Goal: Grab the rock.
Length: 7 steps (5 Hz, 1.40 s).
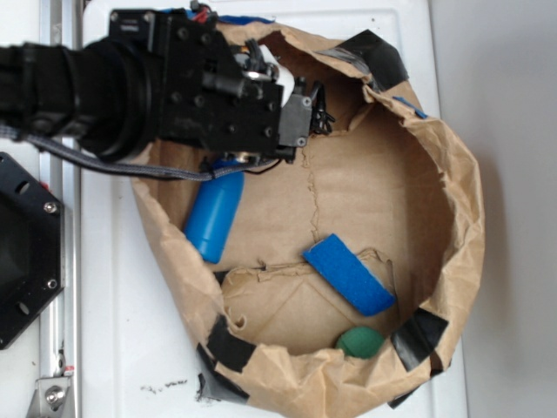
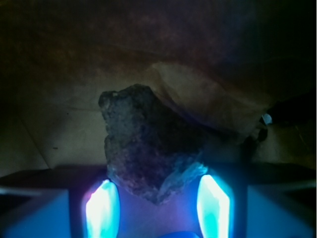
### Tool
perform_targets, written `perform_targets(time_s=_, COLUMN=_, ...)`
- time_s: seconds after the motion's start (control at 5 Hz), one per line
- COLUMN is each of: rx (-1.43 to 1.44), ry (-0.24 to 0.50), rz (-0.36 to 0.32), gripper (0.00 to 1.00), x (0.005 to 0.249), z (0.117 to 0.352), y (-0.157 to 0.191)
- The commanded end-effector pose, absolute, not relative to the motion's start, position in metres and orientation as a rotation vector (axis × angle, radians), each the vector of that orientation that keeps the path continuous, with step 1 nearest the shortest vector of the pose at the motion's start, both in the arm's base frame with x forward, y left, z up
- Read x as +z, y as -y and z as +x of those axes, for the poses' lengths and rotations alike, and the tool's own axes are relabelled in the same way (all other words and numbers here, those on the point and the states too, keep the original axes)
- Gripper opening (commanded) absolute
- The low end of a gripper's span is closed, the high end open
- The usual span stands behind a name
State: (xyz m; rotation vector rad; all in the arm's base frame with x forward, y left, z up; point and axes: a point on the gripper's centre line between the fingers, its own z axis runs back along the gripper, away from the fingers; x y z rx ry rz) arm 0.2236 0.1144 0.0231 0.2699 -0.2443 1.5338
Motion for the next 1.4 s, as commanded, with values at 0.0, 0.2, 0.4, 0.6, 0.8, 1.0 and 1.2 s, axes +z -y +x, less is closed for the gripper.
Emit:
perform_targets(time_s=0.0, rx=1.564, ry=0.247, rz=0.274, gripper=0.26, x=0.0278, z=0.2148, y=-0.1215)
perform_targets(time_s=0.2, rx=1.584, ry=0.239, rz=0.273, gripper=0.6, x=0.0279, z=0.2162, y=-0.1231)
perform_targets(time_s=0.4, rx=1.582, ry=0.249, rz=0.275, gripper=1.0, x=0.028, z=0.2164, y=-0.1228)
perform_targets(time_s=0.6, rx=1.583, ry=0.254, rz=0.279, gripper=1.0, x=0.0276, z=0.2175, y=-0.1223)
perform_targets(time_s=0.8, rx=1.586, ry=0.267, rz=0.292, gripper=1.0, x=0.0258, z=0.2192, y=-0.1225)
perform_targets(time_s=1.0, rx=1.597, ry=0.282, rz=0.298, gripper=1.0, x=0.0261, z=0.2224, y=-0.1245)
perform_targets(time_s=1.2, rx=1.61, ry=0.303, rz=0.315, gripper=1.0, x=0.0239, z=0.224, y=-0.1282)
